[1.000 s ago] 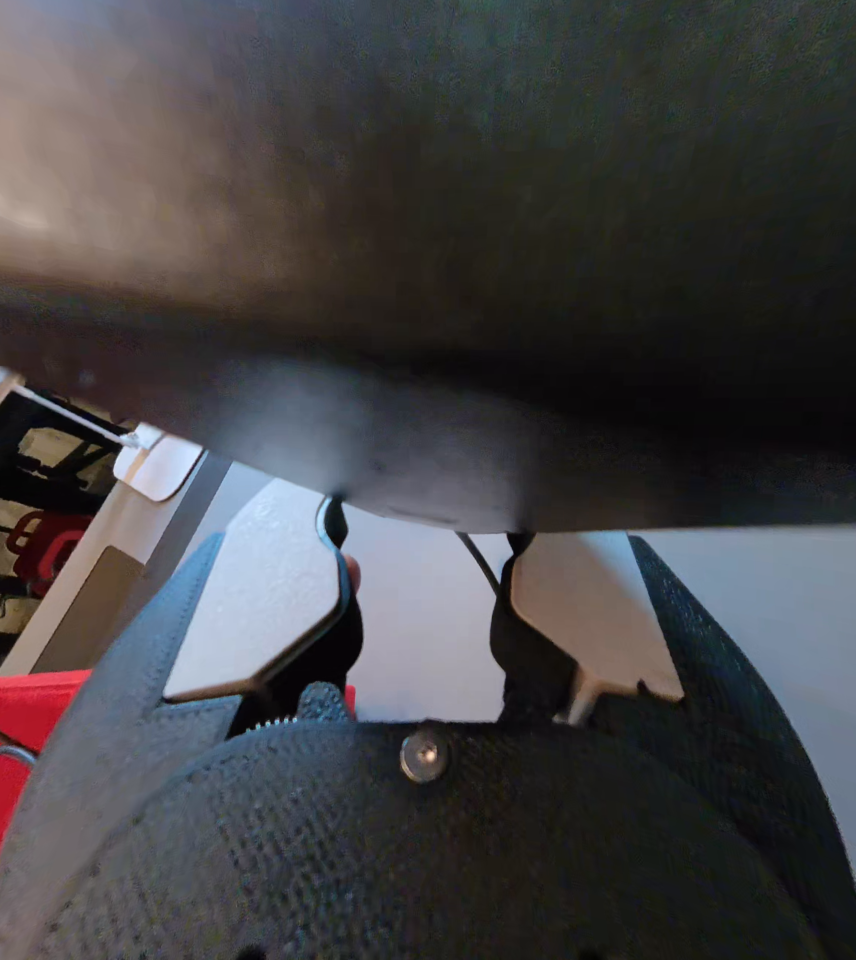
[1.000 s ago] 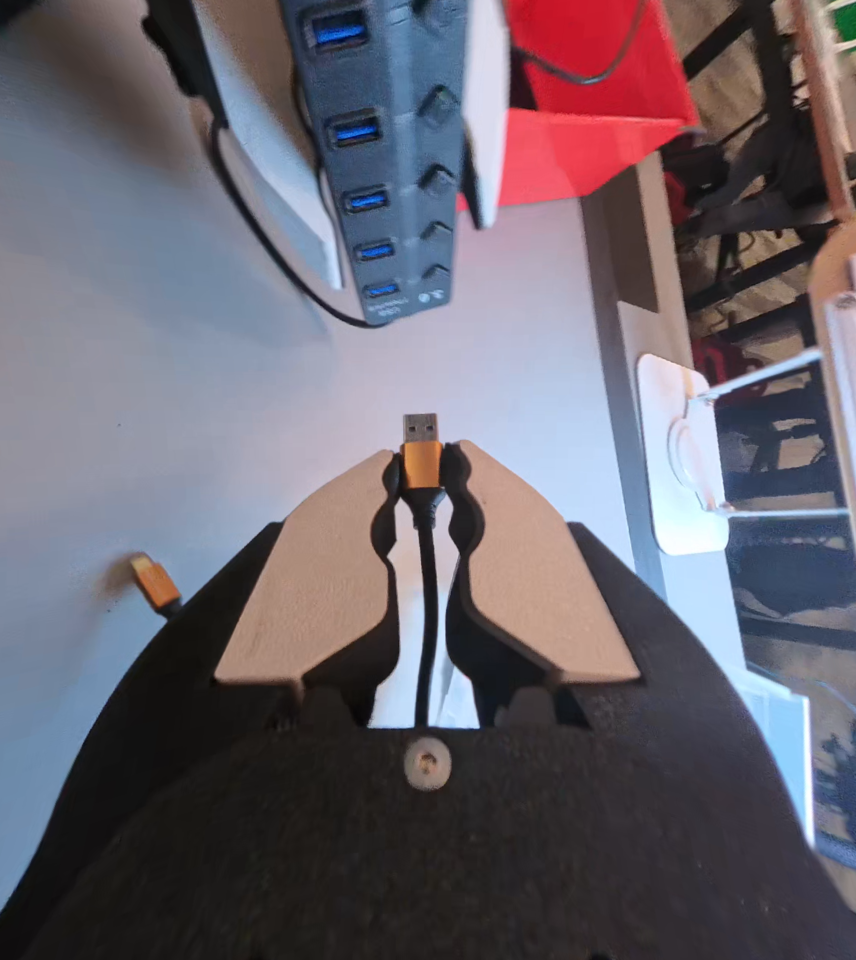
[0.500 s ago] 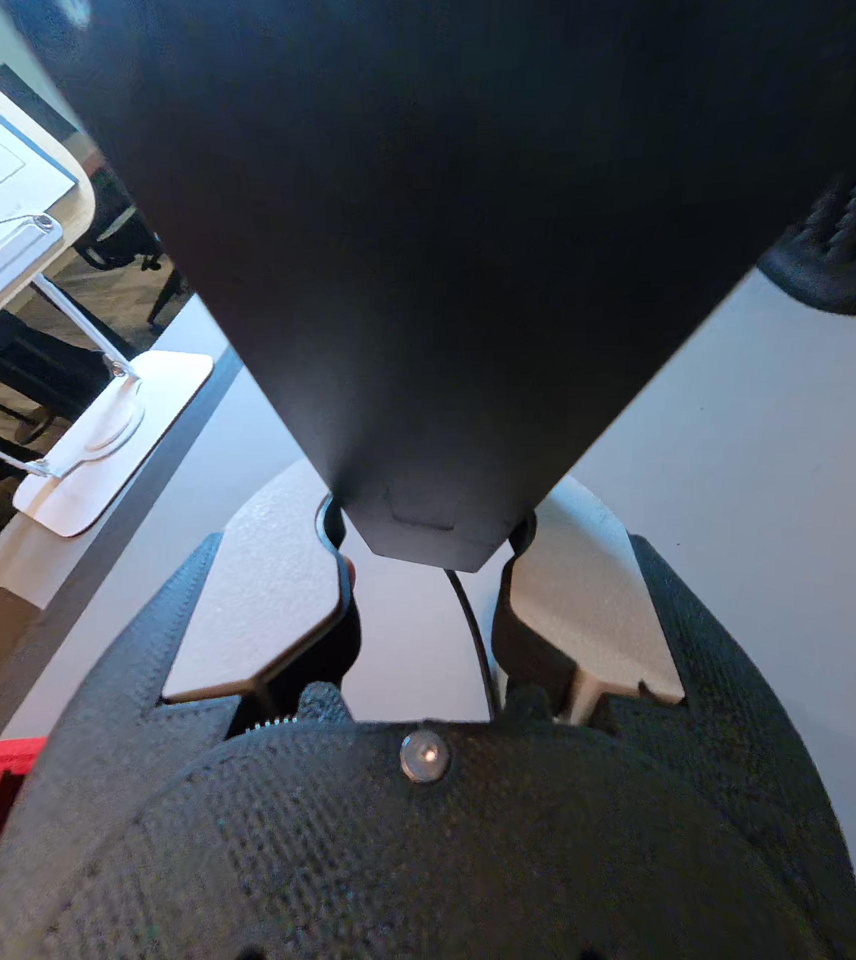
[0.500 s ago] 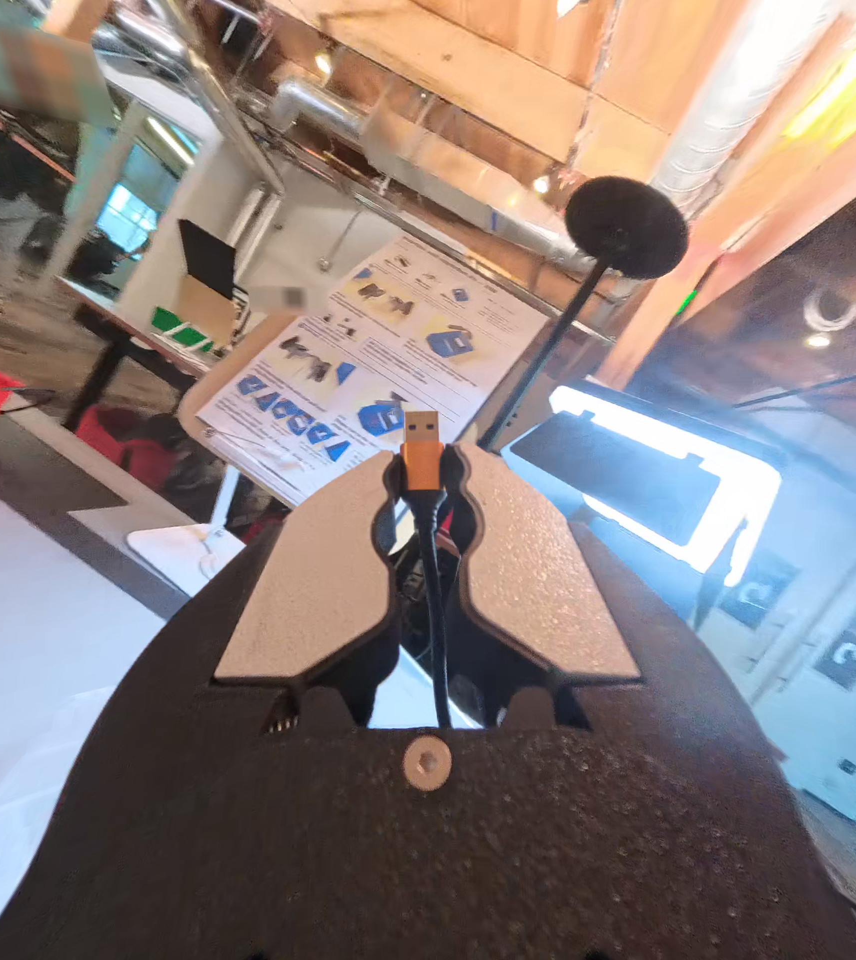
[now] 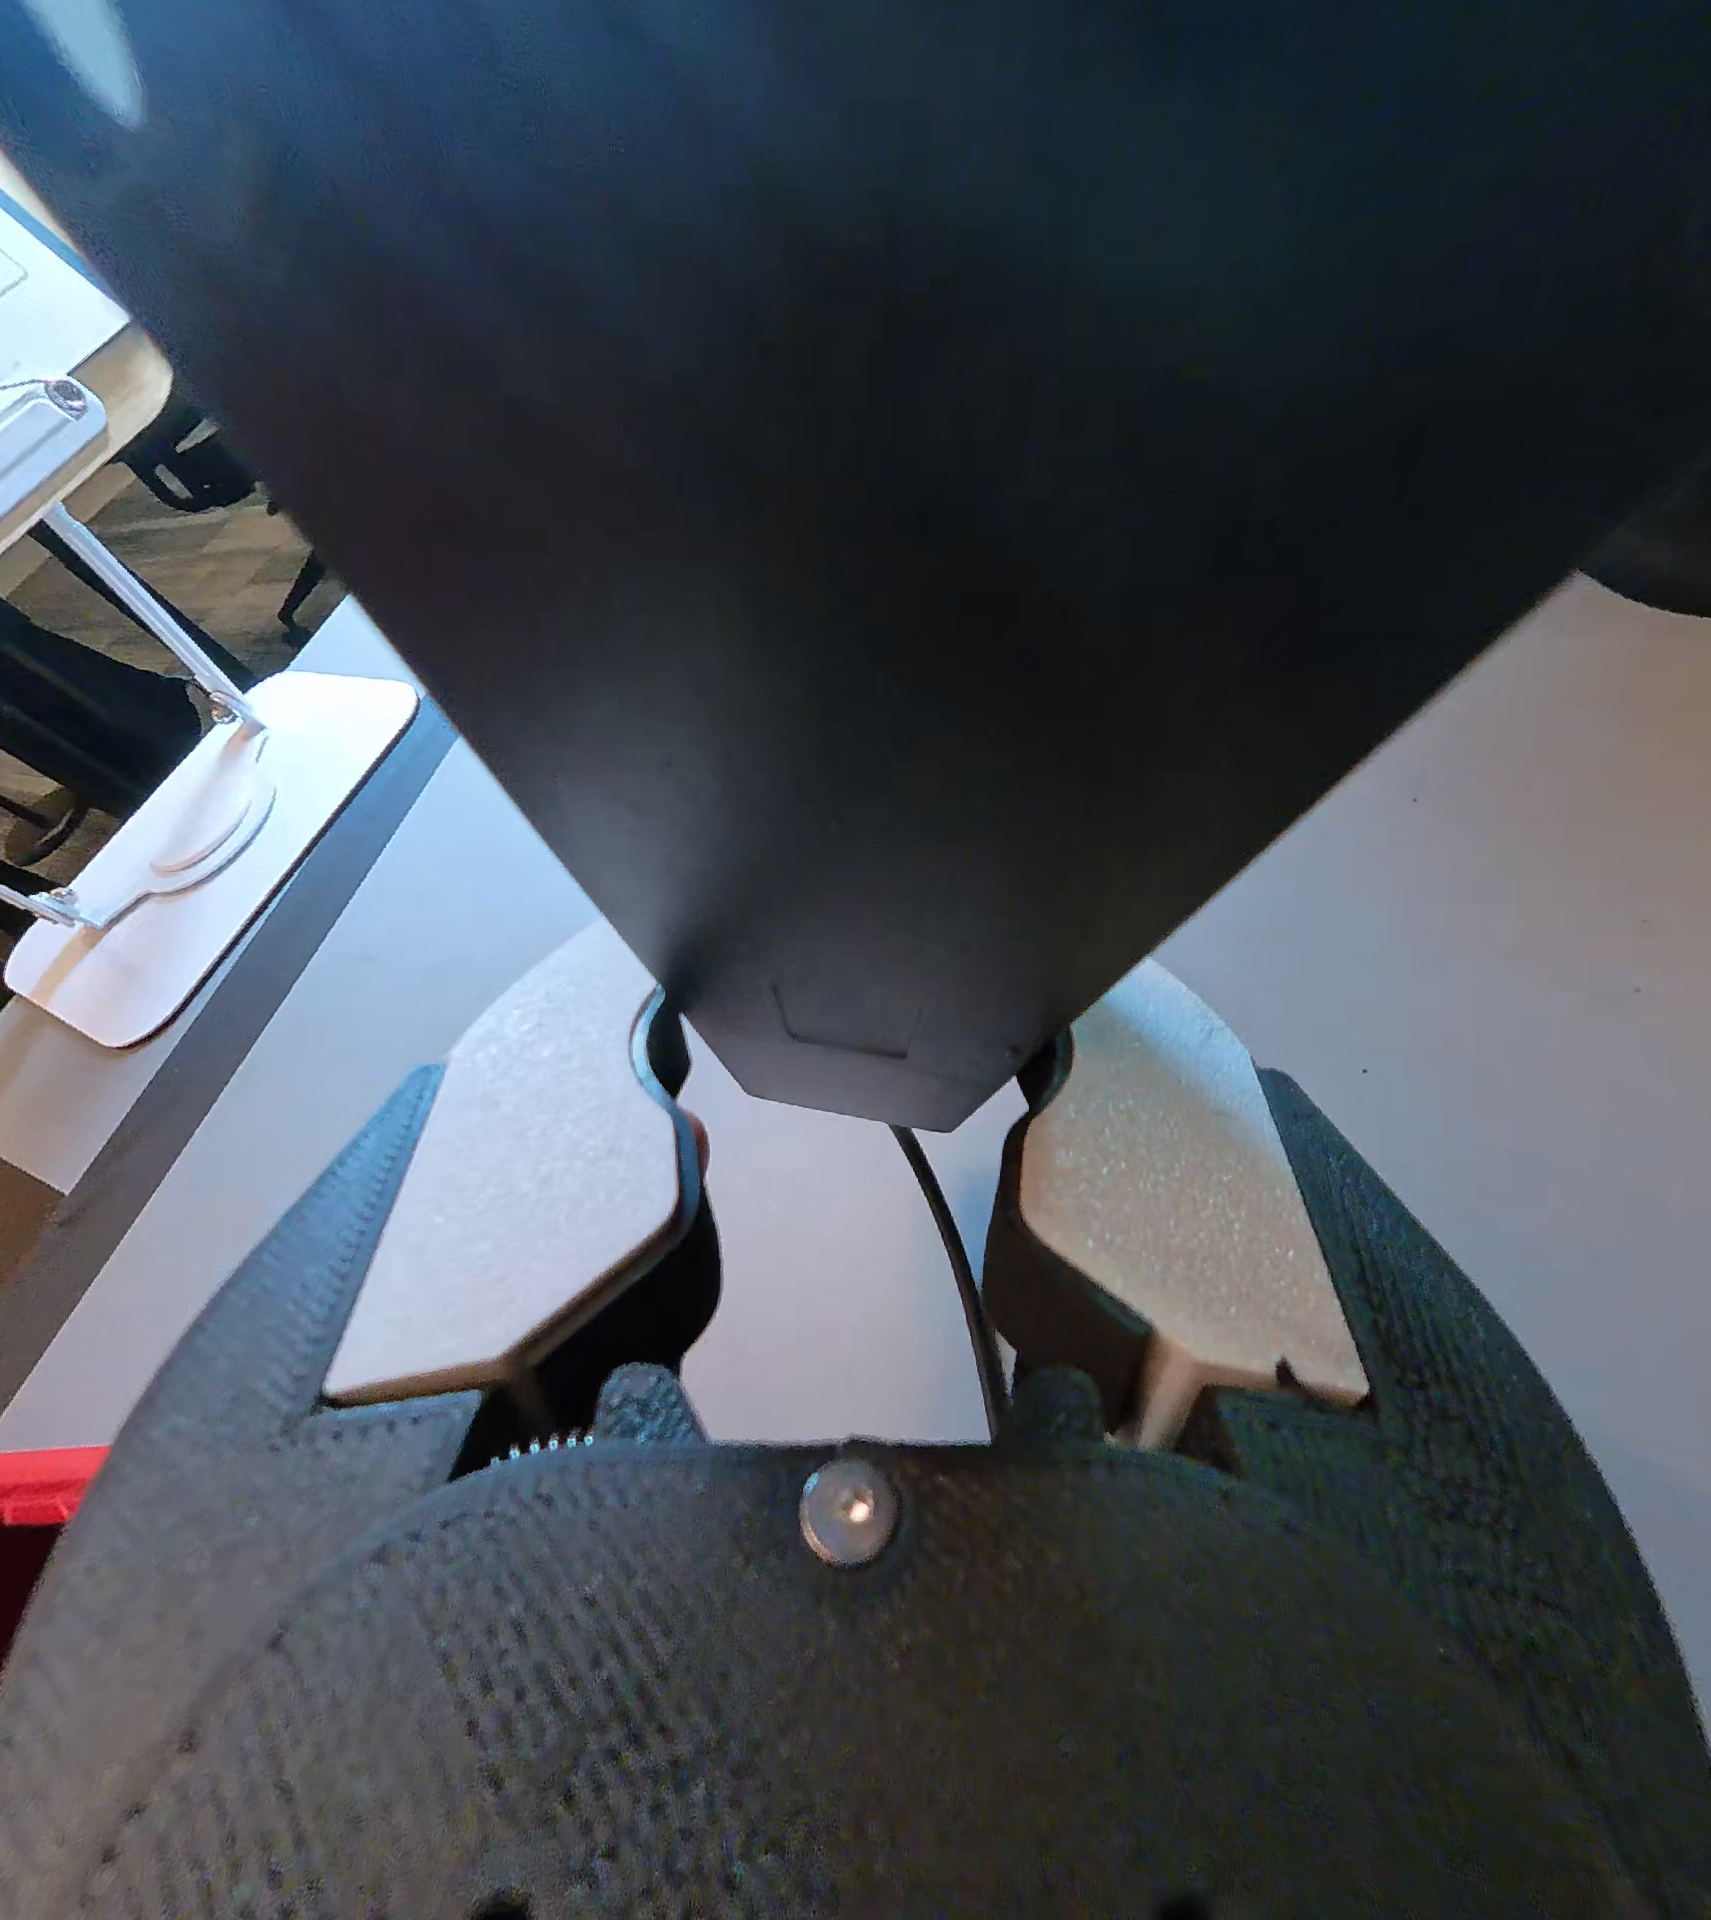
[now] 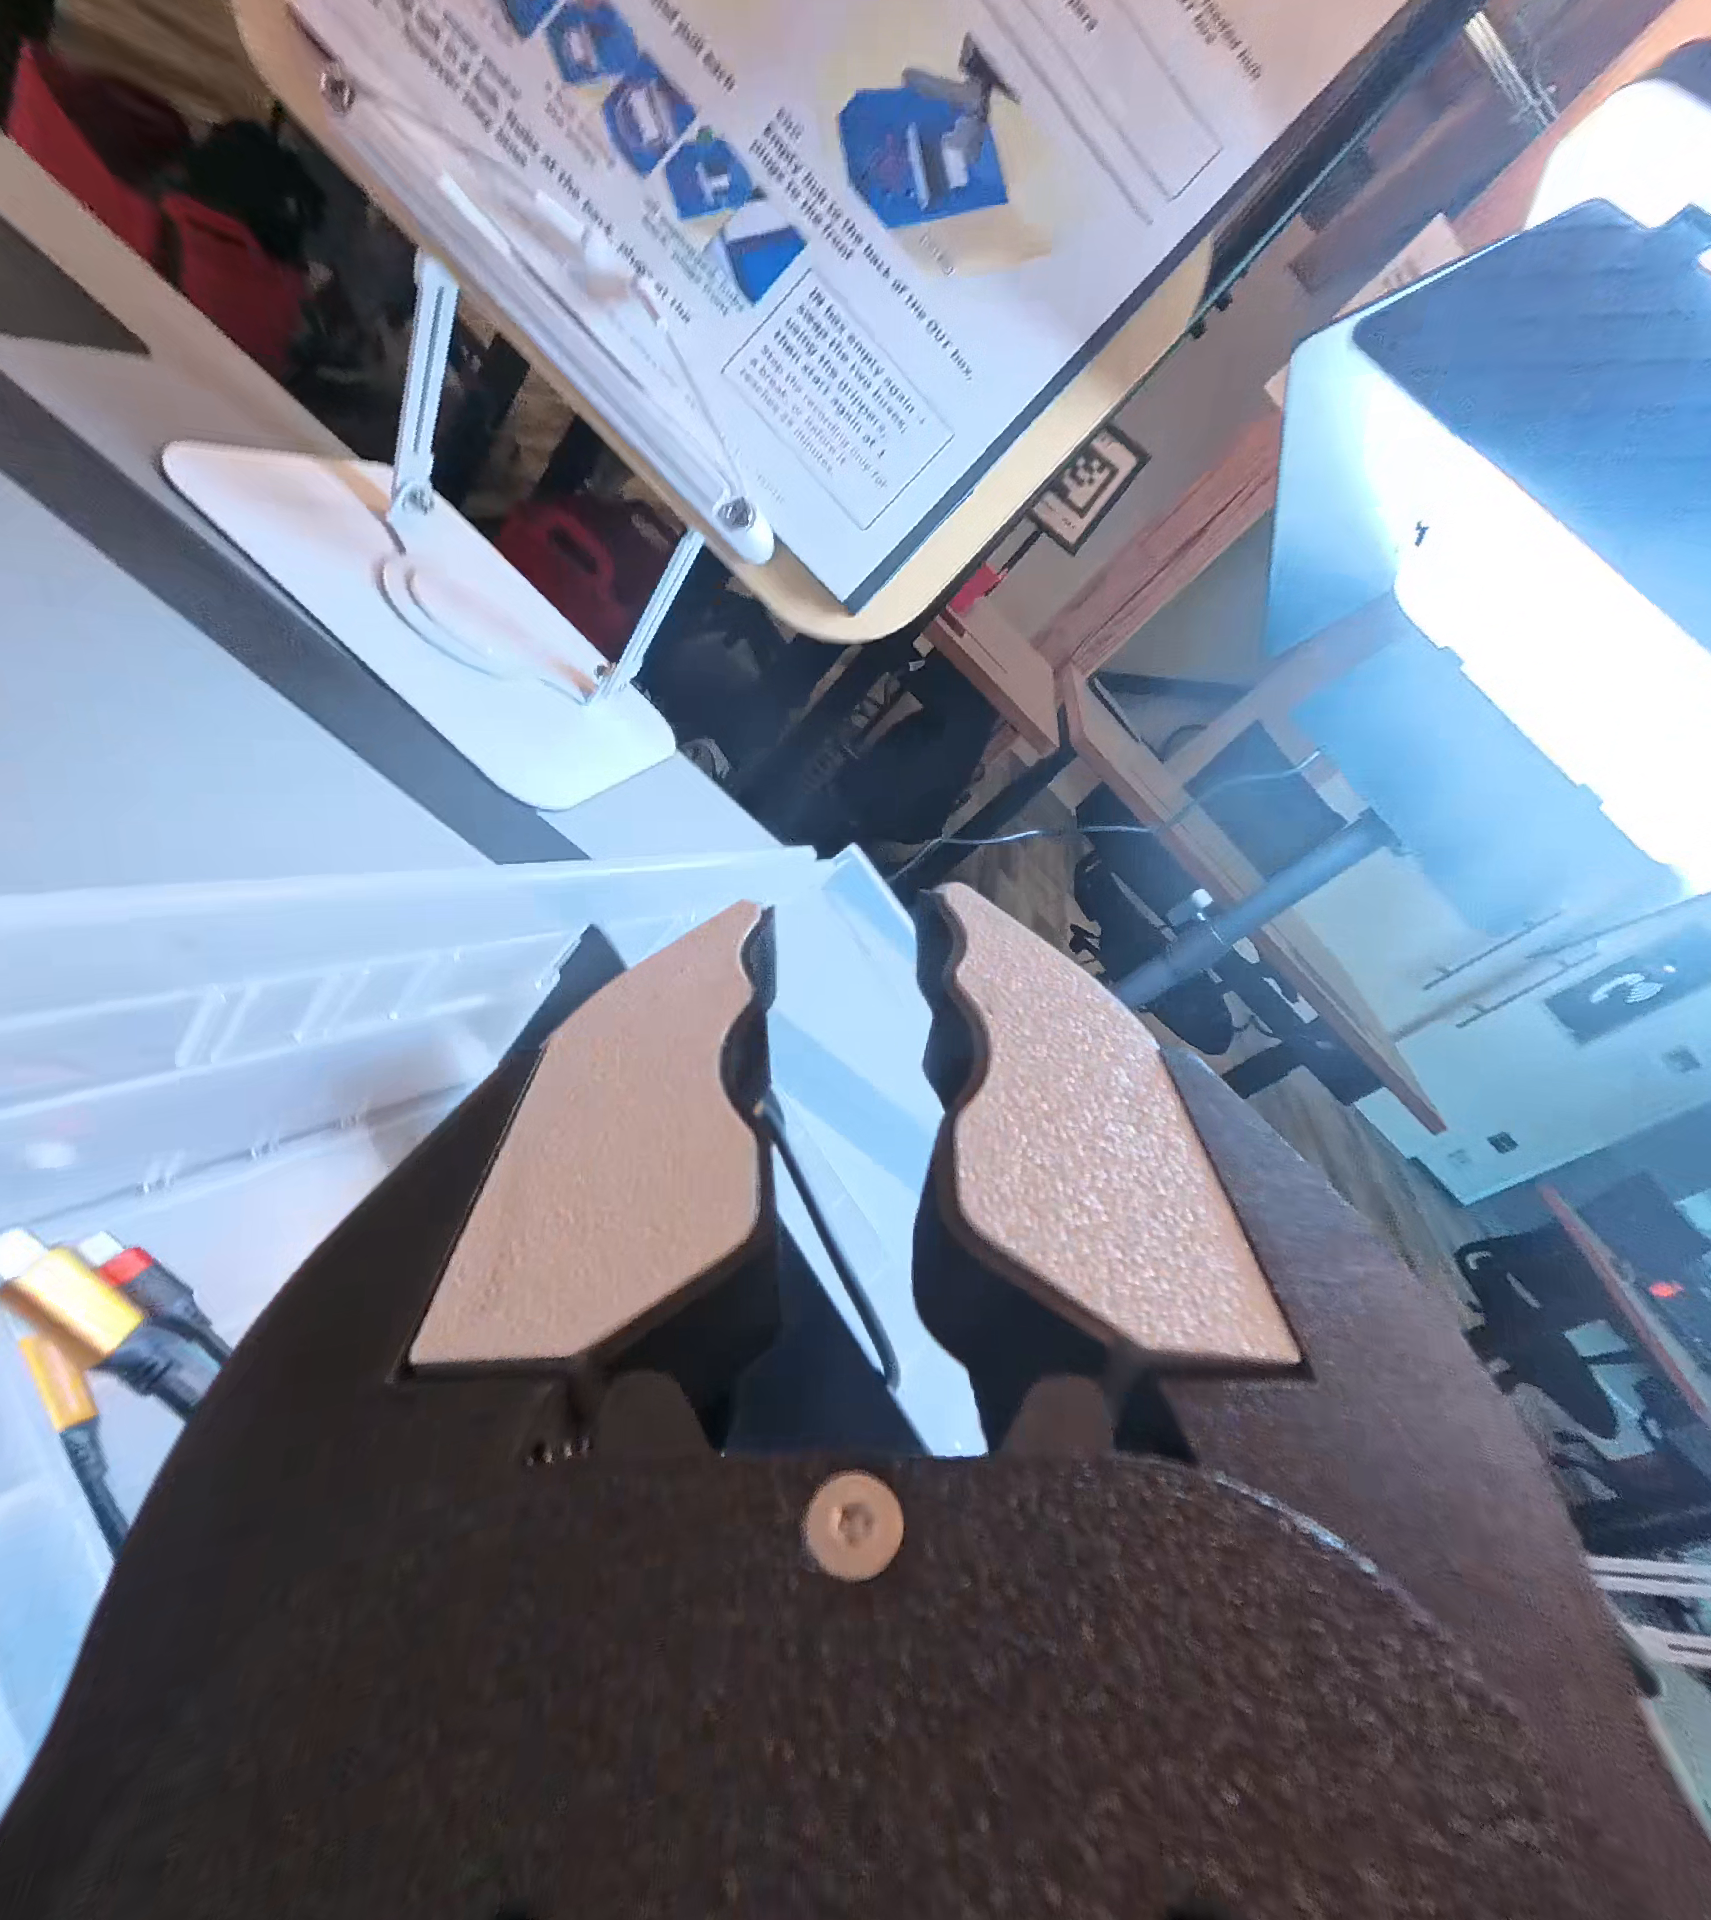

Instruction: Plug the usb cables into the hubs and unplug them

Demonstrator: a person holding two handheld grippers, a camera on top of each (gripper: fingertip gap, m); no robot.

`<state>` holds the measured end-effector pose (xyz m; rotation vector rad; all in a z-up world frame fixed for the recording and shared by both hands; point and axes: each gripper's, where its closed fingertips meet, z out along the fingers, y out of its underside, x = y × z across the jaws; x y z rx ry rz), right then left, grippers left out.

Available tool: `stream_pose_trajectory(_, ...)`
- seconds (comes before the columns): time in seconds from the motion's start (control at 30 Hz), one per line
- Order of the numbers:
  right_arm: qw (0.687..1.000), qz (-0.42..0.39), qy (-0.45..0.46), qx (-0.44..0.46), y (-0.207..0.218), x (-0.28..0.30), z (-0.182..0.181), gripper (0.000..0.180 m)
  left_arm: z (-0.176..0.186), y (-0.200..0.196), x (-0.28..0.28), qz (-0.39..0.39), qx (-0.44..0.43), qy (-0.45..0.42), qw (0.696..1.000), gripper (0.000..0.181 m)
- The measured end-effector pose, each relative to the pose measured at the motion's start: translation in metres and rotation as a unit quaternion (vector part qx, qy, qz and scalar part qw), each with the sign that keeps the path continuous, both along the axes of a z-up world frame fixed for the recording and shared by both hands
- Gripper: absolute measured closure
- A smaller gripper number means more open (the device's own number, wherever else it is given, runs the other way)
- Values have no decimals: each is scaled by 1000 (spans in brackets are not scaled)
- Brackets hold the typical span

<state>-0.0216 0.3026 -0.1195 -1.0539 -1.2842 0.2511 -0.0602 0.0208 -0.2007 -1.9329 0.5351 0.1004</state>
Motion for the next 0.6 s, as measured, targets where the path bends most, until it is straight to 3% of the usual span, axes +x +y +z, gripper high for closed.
stream_pose_trajectory(0.13, 998, 44, 32, -35, -18, 5, 23, 149, -1, 0, -1, 1, -2, -1, 1000, 117)
stream_pose_trajectory(0.23, 983, 160, 29, -91, -64, 1, 32, 149, -4, 1, -1, 2, -7, -3, 1000, 117)
stream_pose_trajectory(0.43, 883, 430, -74, -171, -217, -6, 13, 131, -10, 3, 8, -9, -25, -6, 1000, 117)
stream_pose_trajectory(0.53, 831, 508, -127, -187, -288, -9, -13, 113, -11, 2, 15, -20, -31, -10, 999, 118)
stream_pose_trajectory(0.6, 817, 524, -152, -186, -317, -16, -31, 103, -13, 1, 24, -40, -35, -19, 998, 118)
